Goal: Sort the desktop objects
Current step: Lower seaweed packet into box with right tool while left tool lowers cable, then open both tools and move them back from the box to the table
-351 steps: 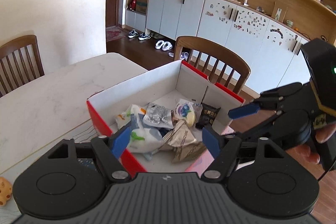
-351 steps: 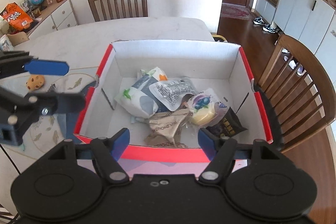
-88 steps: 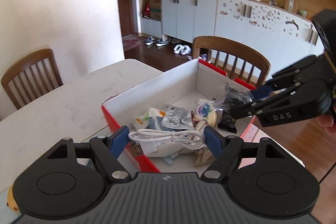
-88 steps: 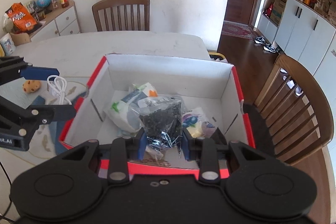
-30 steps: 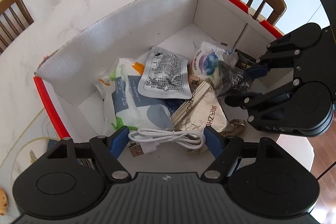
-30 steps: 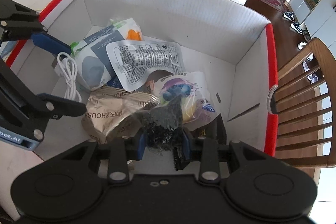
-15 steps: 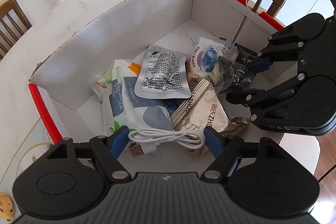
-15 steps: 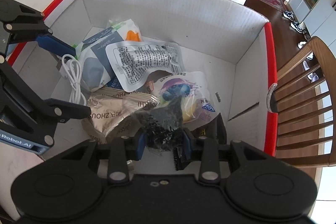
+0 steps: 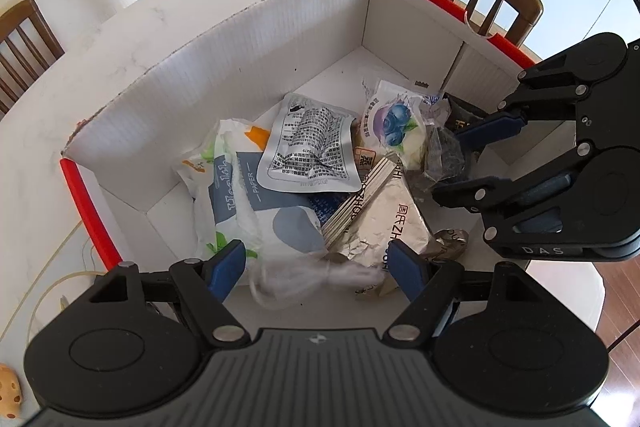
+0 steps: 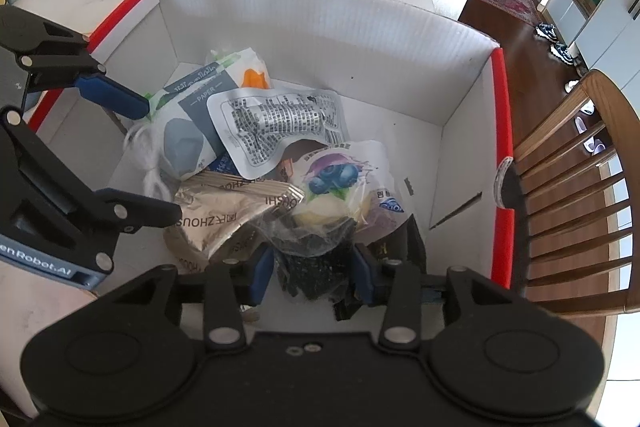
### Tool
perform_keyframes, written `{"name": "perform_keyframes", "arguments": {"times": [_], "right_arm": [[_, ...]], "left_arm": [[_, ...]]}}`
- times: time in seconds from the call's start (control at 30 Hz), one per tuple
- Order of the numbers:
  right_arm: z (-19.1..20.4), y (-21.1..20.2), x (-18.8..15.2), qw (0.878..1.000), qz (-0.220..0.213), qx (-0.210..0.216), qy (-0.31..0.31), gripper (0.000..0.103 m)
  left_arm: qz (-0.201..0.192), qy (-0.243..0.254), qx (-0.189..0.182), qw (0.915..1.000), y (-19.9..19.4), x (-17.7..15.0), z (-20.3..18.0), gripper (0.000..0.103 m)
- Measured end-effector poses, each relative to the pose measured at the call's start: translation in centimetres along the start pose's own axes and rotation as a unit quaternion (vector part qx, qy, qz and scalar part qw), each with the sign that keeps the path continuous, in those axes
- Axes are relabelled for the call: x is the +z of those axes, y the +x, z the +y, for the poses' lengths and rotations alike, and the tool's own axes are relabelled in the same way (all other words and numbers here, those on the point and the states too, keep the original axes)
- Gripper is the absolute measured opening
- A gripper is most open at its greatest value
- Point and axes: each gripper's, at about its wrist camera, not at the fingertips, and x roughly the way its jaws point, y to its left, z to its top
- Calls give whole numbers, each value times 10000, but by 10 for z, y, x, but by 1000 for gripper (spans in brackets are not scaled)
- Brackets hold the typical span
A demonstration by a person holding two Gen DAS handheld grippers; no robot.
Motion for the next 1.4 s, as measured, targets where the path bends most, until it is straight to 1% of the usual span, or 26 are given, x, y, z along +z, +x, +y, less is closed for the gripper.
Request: {"name": "perform_keyframes", "arguments": {"times": [0.17,0.3,0.43,0.5,0.67,0.77,0.83,0.9,0.97,1.0,1.07,1.17,1.4], "right_arm": [[3,-8,-2,10000,-46,-21,-1,44],[8,-17,-3,9999,-149,-37,5,57],[8,-25,-4,9997,-246,-30,16,59],[9,-30,-5,9995,-301,-34,24,65],[9,-43,-6,9989,-464,-4,-15,67],[6,-48,-6,9986,-537,-9,-13,71],[10,-53,-9,9983,-577,-38,-22,71],[12,-59,-10,9979,-639,-65,-61,74],[12,-64,-10,9972,-722,-132,-101,75],[12,-66,-11,9970,-758,-144,-78,75],[10,-71,-11,9966,-809,-131,32,75],[8,-77,-15,9959,-874,-134,165,77],[13,-89,-26,9939,-1028,-49,401,81]], "left_arm": [[-103,46,-3,9999,-6,0,-2,77],[-168,29,-58,9998,-12,-1,-3,77],[-282,23,-90,9996,-20,-4,-5,77],[-342,14,-105,9994,-24,-6,-6,77],[-491,6,-135,9987,-37,-12,-6,78],[-583,-15,-137,9982,-45,-16,-6,77],[-639,-33,-157,9978,-50,-19,-5,78],[-701,-57,-158,9974,-56,-21,-4,78],[-768,-106,-194,9968,-62,-23,-2,78],[-806,-145,-213,9964,-65,-25,0,78],[-867,-213,-231,9957,-71,-27,3,81],[-1015,-304,-197,9942,-78,-32,6,81],[-1193,-446,-231,9916,-88,-43,15,83]]}}
